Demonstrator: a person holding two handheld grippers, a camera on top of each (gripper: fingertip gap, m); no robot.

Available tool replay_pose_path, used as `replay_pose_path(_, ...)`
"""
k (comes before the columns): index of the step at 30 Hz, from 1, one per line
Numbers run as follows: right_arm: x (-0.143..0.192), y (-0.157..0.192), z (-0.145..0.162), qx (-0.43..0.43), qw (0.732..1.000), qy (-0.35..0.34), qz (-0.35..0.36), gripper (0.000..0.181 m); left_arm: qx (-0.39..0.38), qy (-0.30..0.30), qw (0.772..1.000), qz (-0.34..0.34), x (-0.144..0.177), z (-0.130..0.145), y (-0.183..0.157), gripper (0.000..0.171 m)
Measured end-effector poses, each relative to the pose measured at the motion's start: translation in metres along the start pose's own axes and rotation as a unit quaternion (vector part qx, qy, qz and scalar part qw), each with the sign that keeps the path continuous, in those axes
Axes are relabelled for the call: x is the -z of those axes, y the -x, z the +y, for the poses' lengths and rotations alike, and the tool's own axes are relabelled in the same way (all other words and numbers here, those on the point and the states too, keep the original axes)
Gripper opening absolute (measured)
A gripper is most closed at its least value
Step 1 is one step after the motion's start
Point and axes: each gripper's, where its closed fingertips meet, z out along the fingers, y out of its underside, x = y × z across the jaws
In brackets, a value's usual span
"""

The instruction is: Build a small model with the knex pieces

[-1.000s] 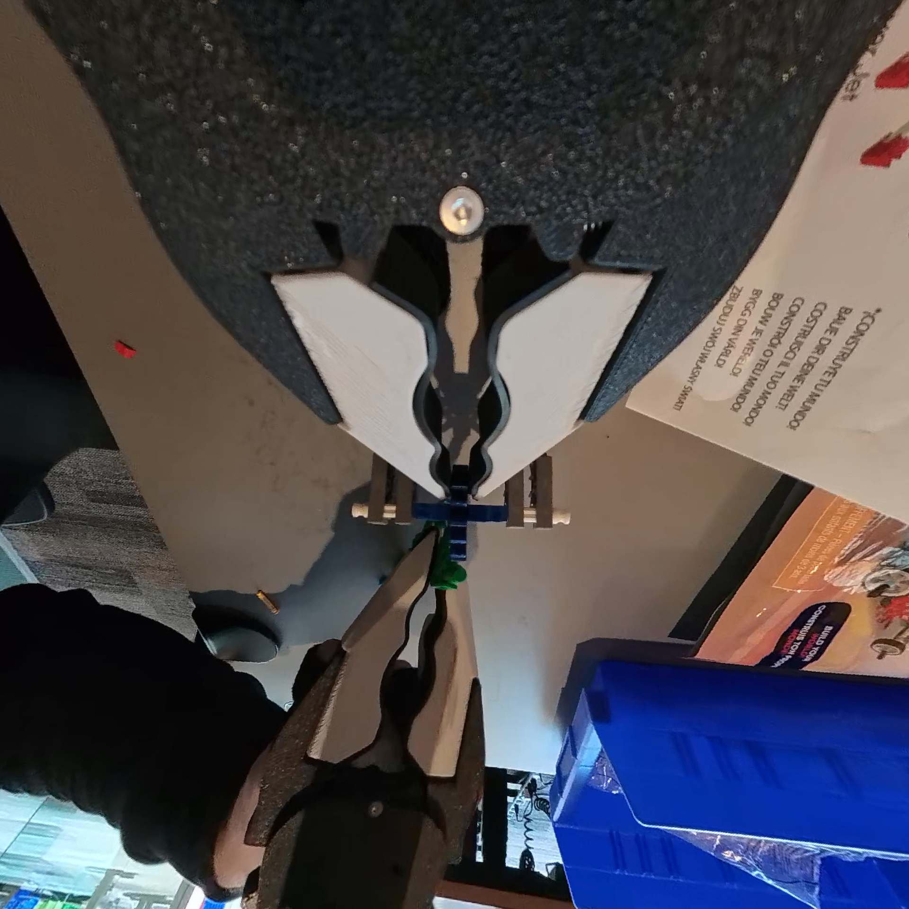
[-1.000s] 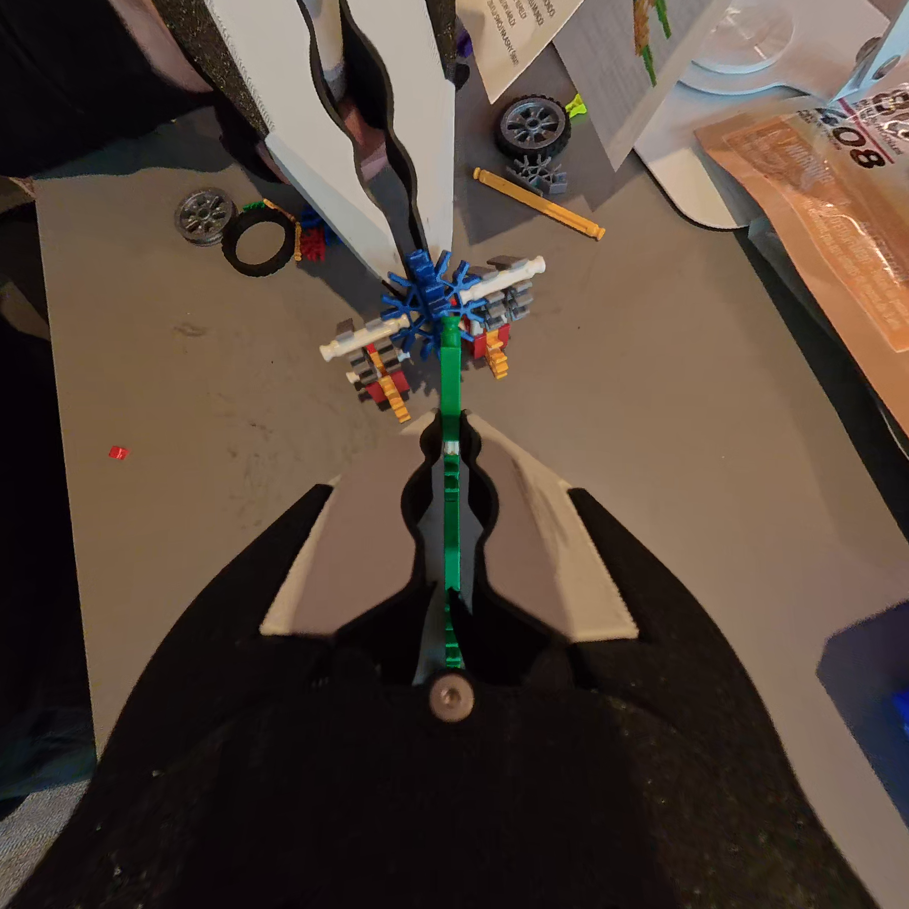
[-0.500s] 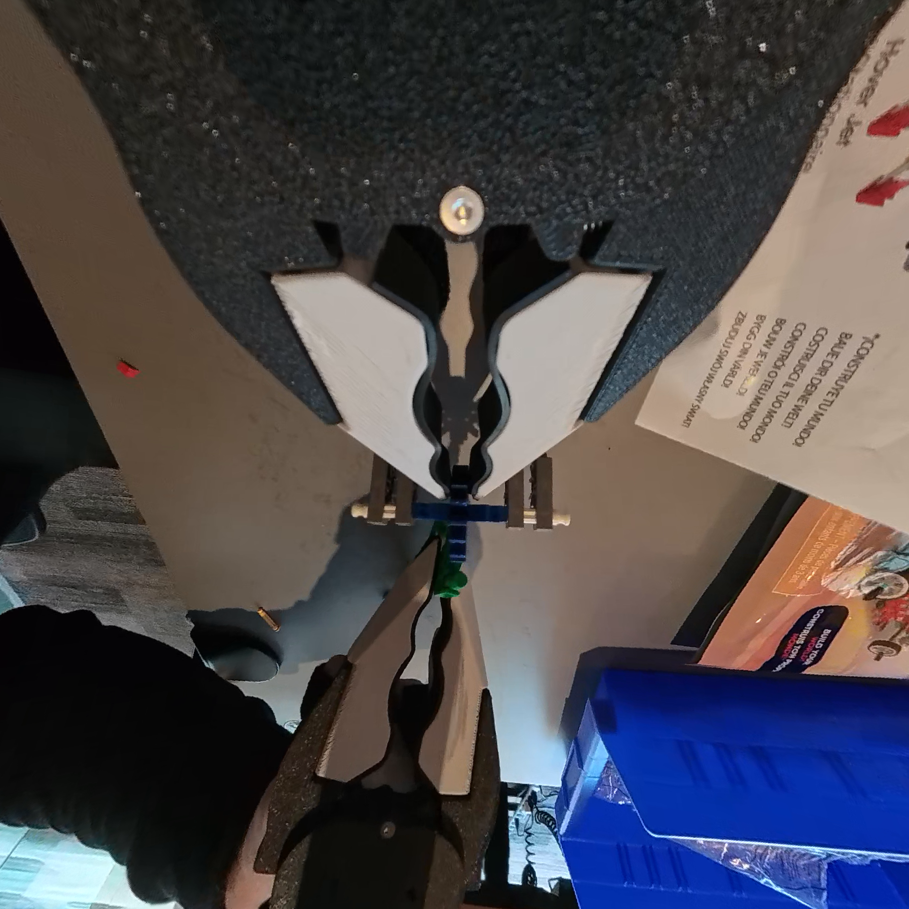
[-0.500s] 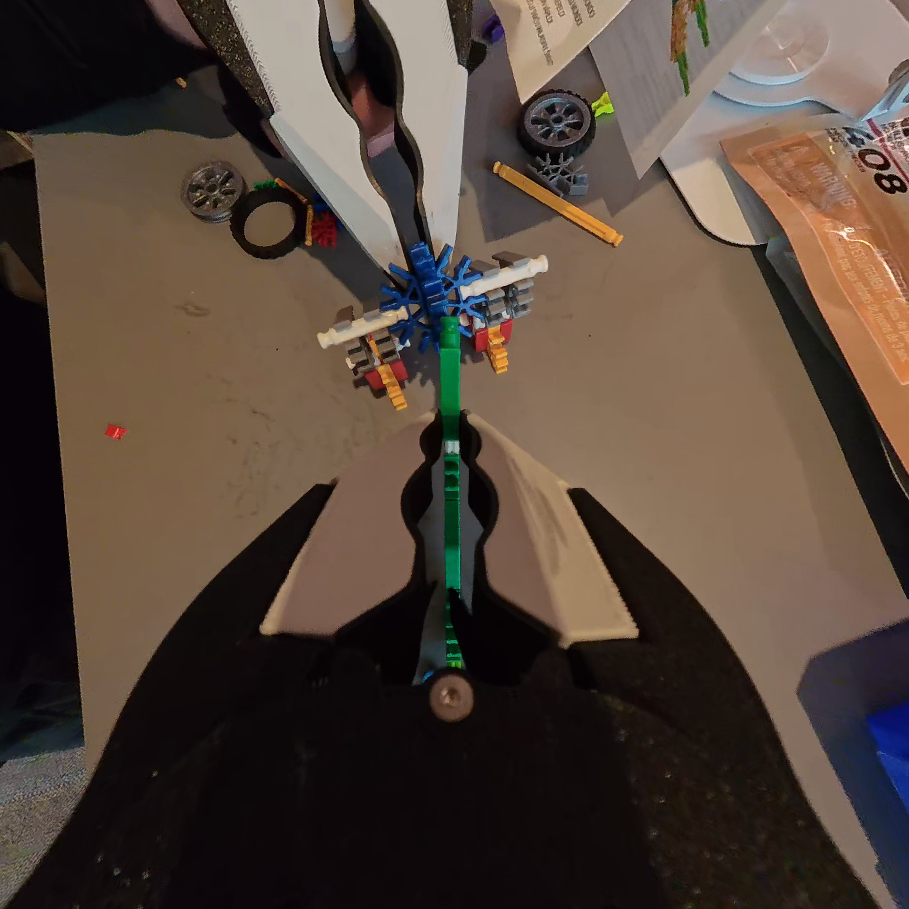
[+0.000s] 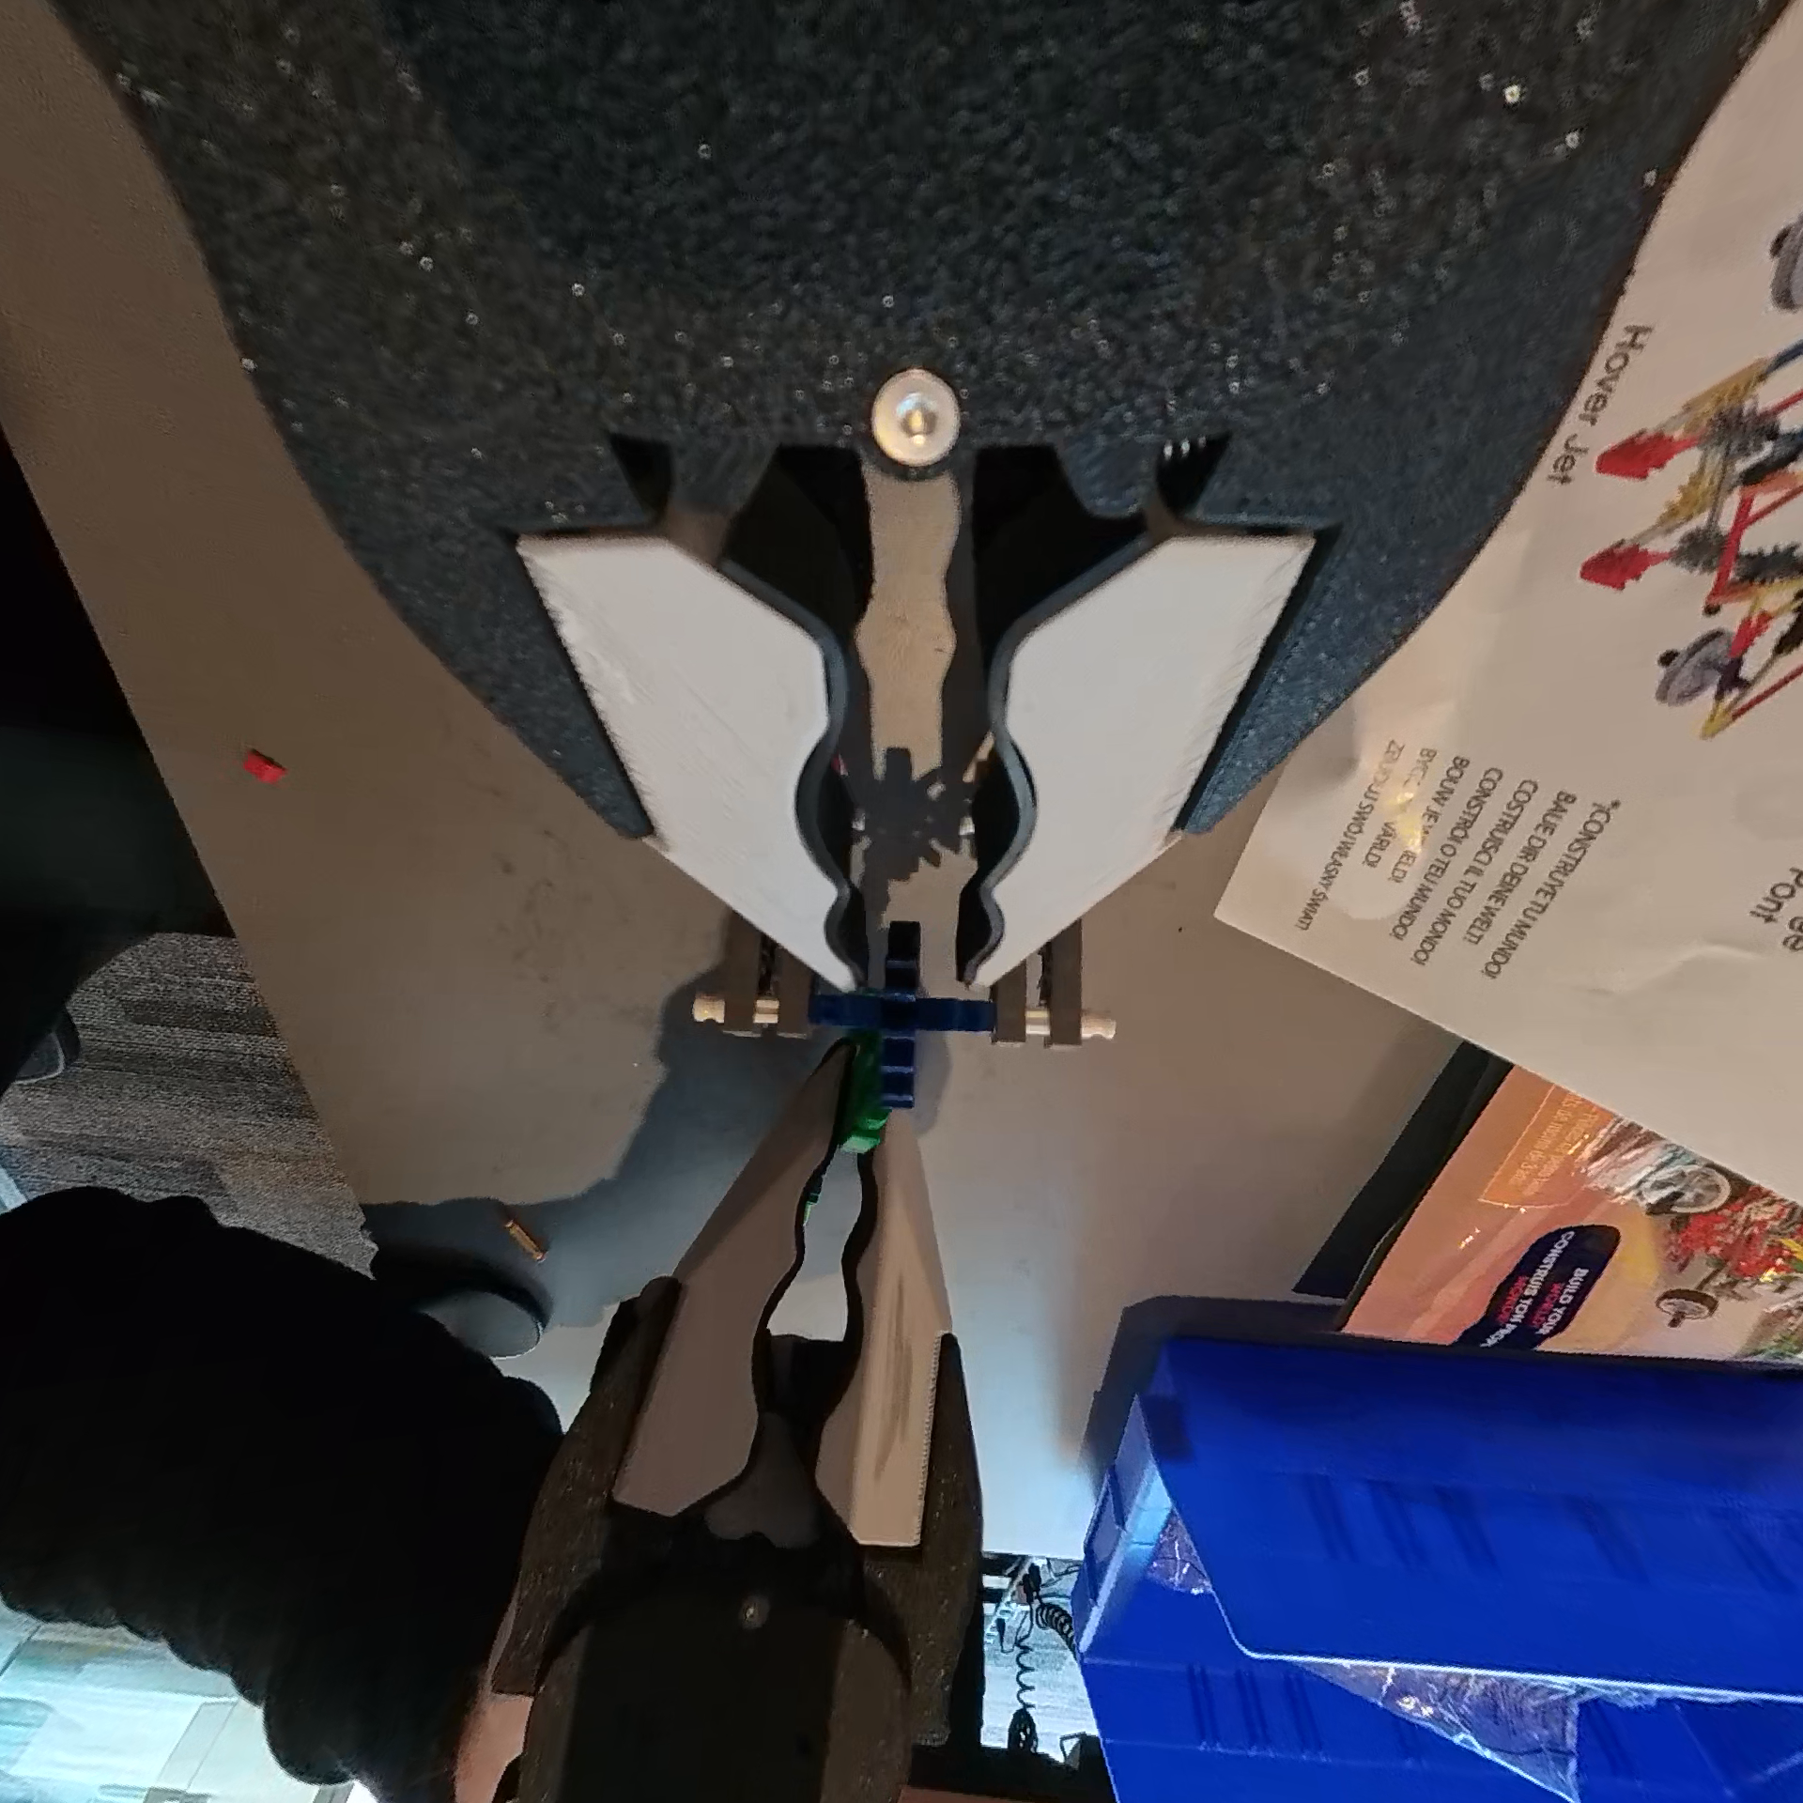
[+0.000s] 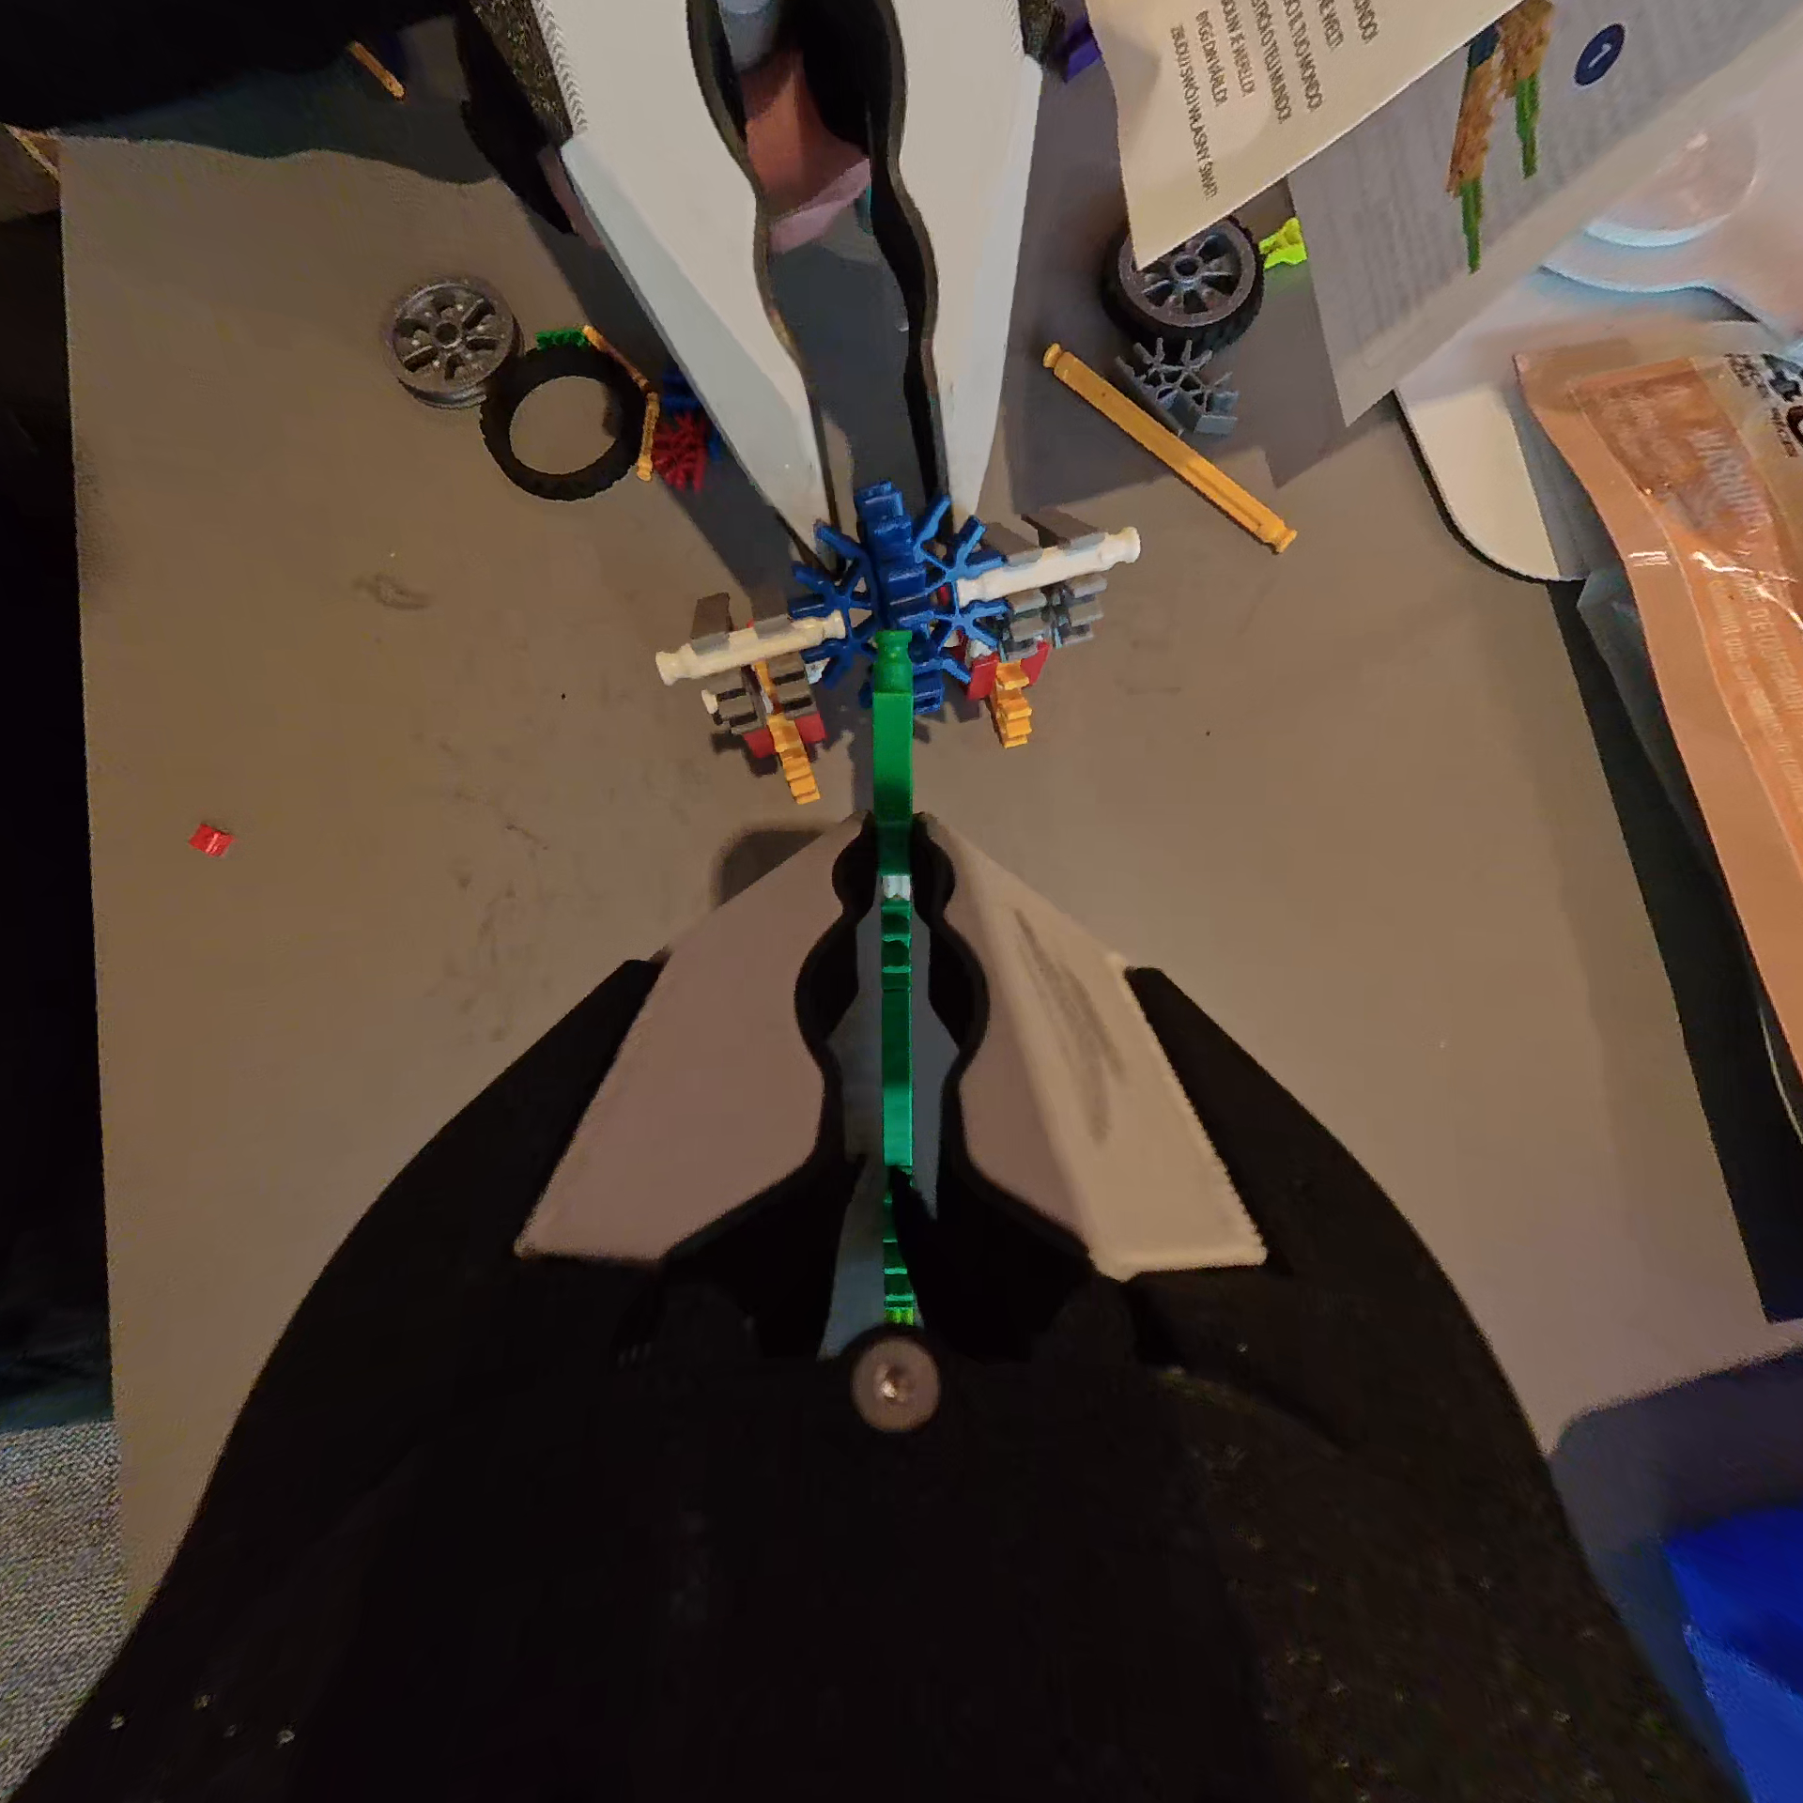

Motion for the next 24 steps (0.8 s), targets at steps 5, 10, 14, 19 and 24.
replay_pose_path(5,-0.0005,-0.0006,-0.0004,0.001,1.000,-0.003,-0.002,0.005,-0.003,0.004,1.000,0.000,-0.0018,0.0007,-0.0012,0.018)
replay_pose_path(10,0.0006,-0.0018,-0.0001,0.000,1.000,-0.011,-0.002,0.006,-0.010,0.007,1.000,-0.004,-0.0025,-0.0001,-0.0013,0.019)
replay_pose_path(14,0.0018,-0.0036,0.0009,-0.002,1.000,-0.015,-0.003,0.006,-0.014,0.006,1.000,-0.009,-0.0018,-0.0015,-0.0003,0.019)
replay_pose_path(19,0.0019,-0.0048,0.0019,-0.003,1.000,-0.019,-0.004,0.006,-0.018,0.007,1.000,-0.014,-0.0014,-0.0021,0.0005,0.020)
replay_pose_path(24,0.0016,-0.0057,0.0019,-0.003,1.000,-0.022,-0.005,0.005,-0.021,0.007,1.000,-0.019,-0.0008,-0.0026,0.0017,0.022)
